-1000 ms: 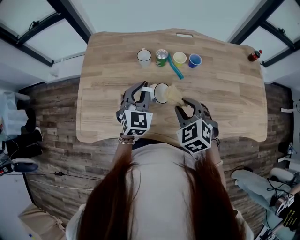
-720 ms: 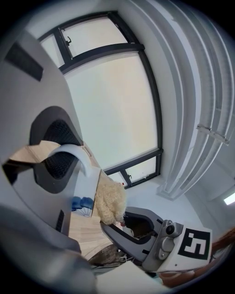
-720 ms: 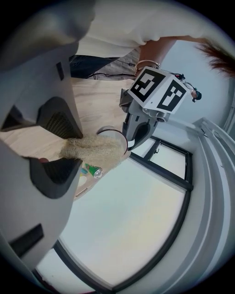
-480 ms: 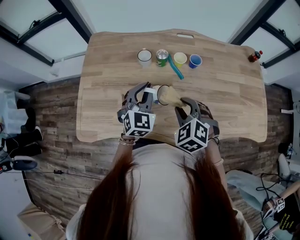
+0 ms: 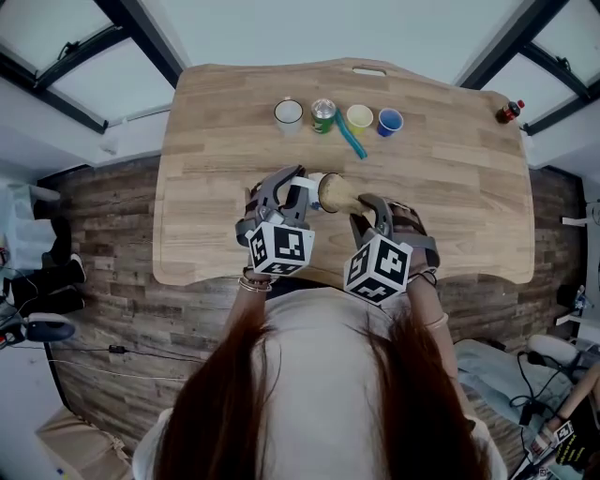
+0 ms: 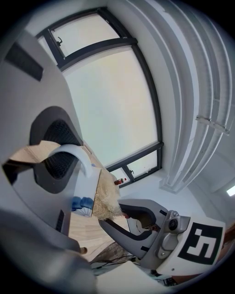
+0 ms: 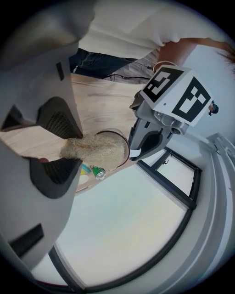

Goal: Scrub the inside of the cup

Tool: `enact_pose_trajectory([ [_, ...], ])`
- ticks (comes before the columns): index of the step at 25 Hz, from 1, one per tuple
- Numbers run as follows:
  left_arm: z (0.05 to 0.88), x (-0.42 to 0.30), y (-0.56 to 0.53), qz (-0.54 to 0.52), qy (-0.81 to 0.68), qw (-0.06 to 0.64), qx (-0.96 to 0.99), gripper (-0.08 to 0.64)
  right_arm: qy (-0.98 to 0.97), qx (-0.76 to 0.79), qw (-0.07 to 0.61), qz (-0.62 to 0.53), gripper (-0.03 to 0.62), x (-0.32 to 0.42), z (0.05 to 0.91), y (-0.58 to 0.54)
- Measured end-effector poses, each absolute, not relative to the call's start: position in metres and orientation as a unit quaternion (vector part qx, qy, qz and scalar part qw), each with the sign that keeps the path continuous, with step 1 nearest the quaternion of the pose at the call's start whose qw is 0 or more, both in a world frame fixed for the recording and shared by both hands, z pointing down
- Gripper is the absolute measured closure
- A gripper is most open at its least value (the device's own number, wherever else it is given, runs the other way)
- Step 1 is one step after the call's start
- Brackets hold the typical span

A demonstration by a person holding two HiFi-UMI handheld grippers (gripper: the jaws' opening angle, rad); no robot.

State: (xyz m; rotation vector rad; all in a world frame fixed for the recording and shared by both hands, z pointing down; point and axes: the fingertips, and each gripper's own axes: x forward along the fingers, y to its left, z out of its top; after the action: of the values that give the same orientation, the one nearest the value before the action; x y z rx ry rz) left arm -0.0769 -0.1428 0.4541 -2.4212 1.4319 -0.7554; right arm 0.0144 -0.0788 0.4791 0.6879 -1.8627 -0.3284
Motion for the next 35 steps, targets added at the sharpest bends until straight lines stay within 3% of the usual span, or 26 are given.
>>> enact_pose_trajectory([
  [17, 0.454, -0.069, -0.136, -0.29, 0.469, 0.16, -0.819, 0.531, -0.753, 0.237, 0.595, -0.151, 0.46, 0.009, 0.491, -0.073],
  [35, 0.449, -0.048, -0.126, -0.302, 0.422, 0.223, -0.825, 0.531, -0.76, 0.208, 0.607, -0.107, 0.46, 0.005, 0.501, -0.066],
])
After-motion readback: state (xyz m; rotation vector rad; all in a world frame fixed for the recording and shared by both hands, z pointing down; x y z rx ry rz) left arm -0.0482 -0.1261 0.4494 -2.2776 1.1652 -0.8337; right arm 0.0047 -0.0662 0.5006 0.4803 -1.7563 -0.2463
